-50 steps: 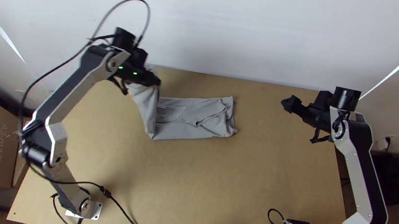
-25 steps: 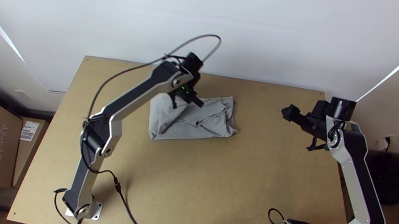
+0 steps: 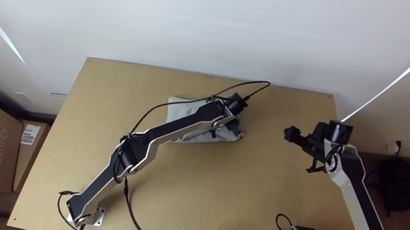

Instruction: Fold the t-shirt

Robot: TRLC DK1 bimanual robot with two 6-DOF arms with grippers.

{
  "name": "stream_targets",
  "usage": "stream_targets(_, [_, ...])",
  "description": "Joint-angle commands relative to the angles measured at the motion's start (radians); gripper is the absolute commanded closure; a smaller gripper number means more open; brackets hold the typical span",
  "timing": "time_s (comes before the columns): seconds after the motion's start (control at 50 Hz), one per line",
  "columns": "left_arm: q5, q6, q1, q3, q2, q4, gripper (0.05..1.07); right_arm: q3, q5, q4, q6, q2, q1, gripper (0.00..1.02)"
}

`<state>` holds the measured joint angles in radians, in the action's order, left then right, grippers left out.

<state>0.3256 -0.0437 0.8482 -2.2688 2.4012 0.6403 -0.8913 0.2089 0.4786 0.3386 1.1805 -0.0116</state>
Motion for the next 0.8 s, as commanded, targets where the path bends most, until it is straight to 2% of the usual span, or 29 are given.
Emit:
stream_targets(0.0, [0.036,-0.054,0.043,-0.043,0.003,-0.143,0.09,0.066,-0.014,-0.035,-0.007,-0.038,-0.03,0.04])
stream_targets(0.1, [0.093,-0.137,0.065,-0.043,-0.011,-0.185,0.09,0.092,-0.016,-0.072,-0.007,-0.032,-0.036,0.04])
stream_targets(0.32, [0.087,-0.085,0.048,-0.038,-0.116,-0.148,0.09,0.055,-0.017,-0.123,0.016,0.045,-0.057,0.04])
stream_targets(0.44, [0.07,-0.041,0.003,-0.038,-0.195,-0.082,0.09,-0.018,-0.017,-0.126,0.043,0.113,-0.139,0.05])
stream_targets(0.66, [-0.037,0.12,-0.124,-0.032,-0.358,0.116,0.09,-0.233,-0.016,-0.121,0.08,0.291,-0.317,0.05])
stream_targets(0.78, [-0.045,0.15,-0.19,0.037,-0.459,0.182,0.09,-0.374,-0.016,-0.123,0.091,0.409,-0.403,0.05])
